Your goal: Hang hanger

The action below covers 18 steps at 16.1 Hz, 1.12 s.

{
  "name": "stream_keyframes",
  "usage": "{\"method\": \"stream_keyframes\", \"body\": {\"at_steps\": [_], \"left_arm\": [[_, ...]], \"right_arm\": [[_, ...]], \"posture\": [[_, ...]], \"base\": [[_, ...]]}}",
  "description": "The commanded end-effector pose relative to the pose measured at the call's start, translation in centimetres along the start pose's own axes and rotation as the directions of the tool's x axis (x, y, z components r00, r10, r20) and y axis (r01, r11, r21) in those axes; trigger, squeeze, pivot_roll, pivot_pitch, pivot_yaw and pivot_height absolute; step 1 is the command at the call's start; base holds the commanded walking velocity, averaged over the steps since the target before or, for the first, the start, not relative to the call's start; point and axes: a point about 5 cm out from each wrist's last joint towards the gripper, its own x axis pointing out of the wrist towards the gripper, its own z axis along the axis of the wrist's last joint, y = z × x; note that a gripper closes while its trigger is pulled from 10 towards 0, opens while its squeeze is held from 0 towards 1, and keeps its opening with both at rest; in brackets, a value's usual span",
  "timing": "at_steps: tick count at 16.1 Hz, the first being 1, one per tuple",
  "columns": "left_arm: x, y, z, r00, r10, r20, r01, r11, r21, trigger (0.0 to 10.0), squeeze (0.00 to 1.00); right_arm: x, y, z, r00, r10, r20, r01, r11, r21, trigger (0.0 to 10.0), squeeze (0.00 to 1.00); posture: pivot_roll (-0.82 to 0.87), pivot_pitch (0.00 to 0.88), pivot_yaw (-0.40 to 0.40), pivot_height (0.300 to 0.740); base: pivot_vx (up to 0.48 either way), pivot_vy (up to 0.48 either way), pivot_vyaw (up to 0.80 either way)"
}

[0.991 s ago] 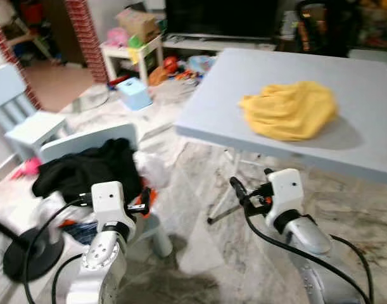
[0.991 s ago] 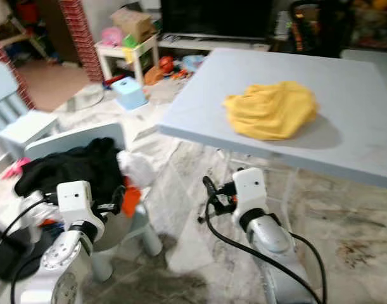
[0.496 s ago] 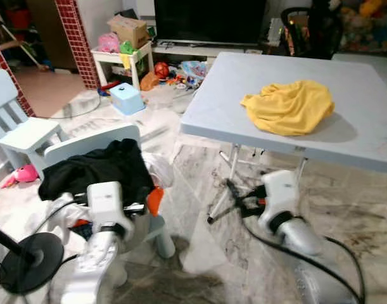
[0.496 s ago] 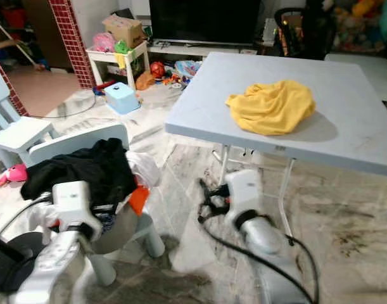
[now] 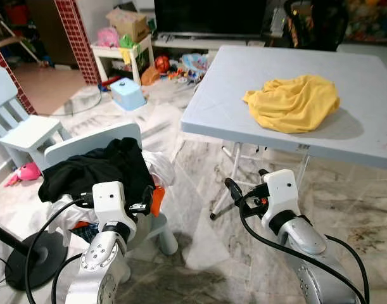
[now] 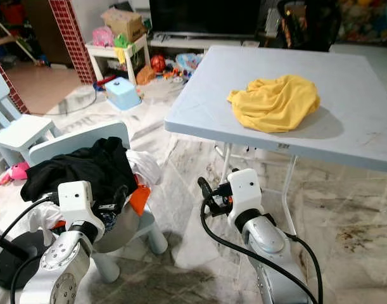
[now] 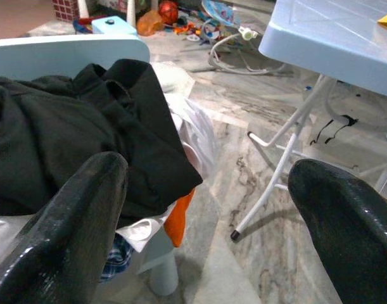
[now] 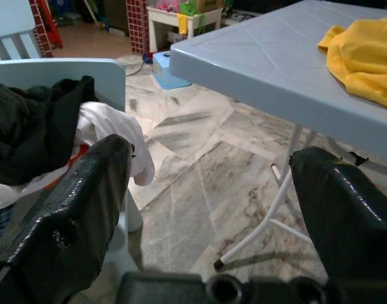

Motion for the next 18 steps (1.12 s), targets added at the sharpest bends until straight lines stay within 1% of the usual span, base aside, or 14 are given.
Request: {"method": "stream_keyframes", "body": {"at_steps": [1,10,14,15,18], "left_arm": [[-0.1,0.1,0.5,1.000,-0.007,0.021,0.006,1.000,0.009,10.0,0.00],[-0.3,0.4,0.3,1.000,-0.002,0.009,0.002,1.000,0.019,10.0,0.00],[-0.8,1.1,0.0,1.000,-0.005,-0.009,0.006,0.999,0.048,10.0,0.00],[-0.8,1.3,0.0,1.000,0.003,-0.011,-0.003,0.999,0.051,10.0,0.00],[-1.3,1.5,-0.2,0.999,0.030,-0.021,-0.029,0.998,0.055,10.0,0.00]], "right_arm": [[0.0,0.0,0.3,1.000,0.003,0.008,-0.003,1.000,0.000,10.0,0.00],[0.0,0.2,0.2,1.000,0.013,0.004,-0.013,1.000,0.001,10.0,0.00],[0.0,0.1,0.0,1.000,0.011,-0.001,-0.011,1.000,0.000,10.0,0.00],[0.0,0.2,0.0,1.000,0.010,-0.003,-0.010,1.000,0.002,10.0,0.00],[-0.2,0.4,-0.2,1.000,0.019,-0.008,-0.019,1.000,0.007,10.0,0.00]], "posture": [[-0.06,0.000,0.022,0.740],[-0.06,0.000,0.019,0.740],[-0.06,0.000,0.021,0.740],[-0.06,0.000,0.021,0.740],[-0.04,0.000,0.018,0.740]], "base": [[0.315,0.000,0.00],[0.313,0.000,0.00],[0.273,0.000,0.00],[0.240,0.000,0.00],[0.000,0.000,0.00]]}}
